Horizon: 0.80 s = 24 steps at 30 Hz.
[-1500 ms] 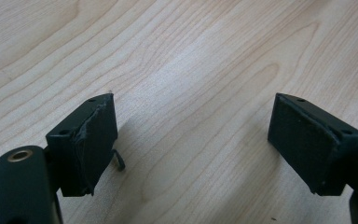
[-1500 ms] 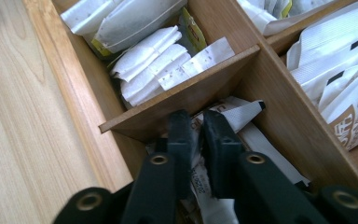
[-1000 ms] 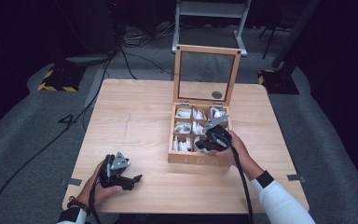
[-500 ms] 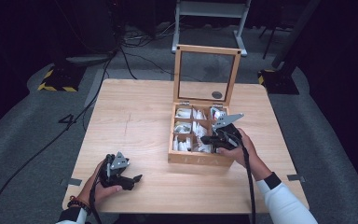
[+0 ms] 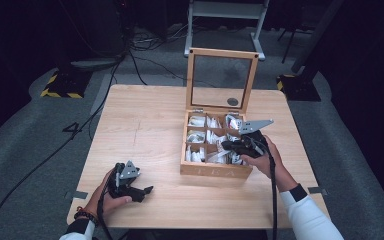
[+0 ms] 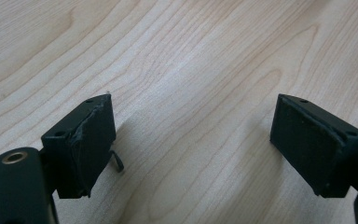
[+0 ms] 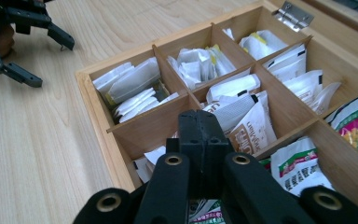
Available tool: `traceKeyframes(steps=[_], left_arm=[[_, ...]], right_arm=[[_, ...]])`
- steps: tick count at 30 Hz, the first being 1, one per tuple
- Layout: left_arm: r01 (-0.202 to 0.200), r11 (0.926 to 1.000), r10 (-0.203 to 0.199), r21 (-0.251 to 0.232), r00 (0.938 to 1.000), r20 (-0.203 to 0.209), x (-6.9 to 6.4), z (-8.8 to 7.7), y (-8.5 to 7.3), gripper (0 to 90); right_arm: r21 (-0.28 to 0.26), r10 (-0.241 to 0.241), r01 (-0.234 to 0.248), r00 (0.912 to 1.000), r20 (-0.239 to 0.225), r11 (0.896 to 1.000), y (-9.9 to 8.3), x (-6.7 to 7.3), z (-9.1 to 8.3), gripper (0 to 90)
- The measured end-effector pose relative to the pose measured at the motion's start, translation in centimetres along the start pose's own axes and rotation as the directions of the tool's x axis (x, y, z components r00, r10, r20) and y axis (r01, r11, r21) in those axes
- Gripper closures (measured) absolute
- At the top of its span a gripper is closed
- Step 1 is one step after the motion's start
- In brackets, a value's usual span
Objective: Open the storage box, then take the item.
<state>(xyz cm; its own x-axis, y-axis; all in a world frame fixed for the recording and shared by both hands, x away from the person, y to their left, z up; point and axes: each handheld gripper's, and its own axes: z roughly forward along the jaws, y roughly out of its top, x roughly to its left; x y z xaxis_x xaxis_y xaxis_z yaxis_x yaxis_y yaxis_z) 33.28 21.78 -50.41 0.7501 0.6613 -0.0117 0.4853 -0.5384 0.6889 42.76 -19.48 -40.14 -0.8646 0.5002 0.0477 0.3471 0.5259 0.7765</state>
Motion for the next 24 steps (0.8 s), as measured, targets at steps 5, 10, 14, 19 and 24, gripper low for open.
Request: traceKeyframes(steps=[5,10,14,19,24], left_arm=[[0.0,1.0,0.0,0.0,1.0,0.0,0.0,0.0,0.0,14.5],[0.0,1.0,0.0,0.0,1.0,0.0,0.0,0.0,0.0,14.5],[-0.001,1.0,0.001,0.0,1.0,0.001,0.0,0.0,0.0,14.5],[-0.001,1.0,0.001,0.0,1.0,0.001,0.0,0.0,0.0,14.5],[0.0,1.0,0.0,0.0,1.0,0.001,0.0,0.0,0.0,14.6]], right_arm=[[-0.031,-0.009,0.01,0.9999,0.005,0.999,0.2,0.0,-0.8,90.0],[-0.056,-0.015,0.015,0.9999,0.005,0.998,0.3,0.0,-1.5,90.0],[-0.082,-0.021,0.022,0.9998,0.003,0.996,0.3,0.2,-2.4,90.0],[-0.115,-0.034,0.034,0.9994,0.003,0.993,0.4,0.6,-3.6,90.0],[-0.135,-0.047,0.046,0.9989,-0.003,0.99,0.2,1.0,-4.6,90.0]])
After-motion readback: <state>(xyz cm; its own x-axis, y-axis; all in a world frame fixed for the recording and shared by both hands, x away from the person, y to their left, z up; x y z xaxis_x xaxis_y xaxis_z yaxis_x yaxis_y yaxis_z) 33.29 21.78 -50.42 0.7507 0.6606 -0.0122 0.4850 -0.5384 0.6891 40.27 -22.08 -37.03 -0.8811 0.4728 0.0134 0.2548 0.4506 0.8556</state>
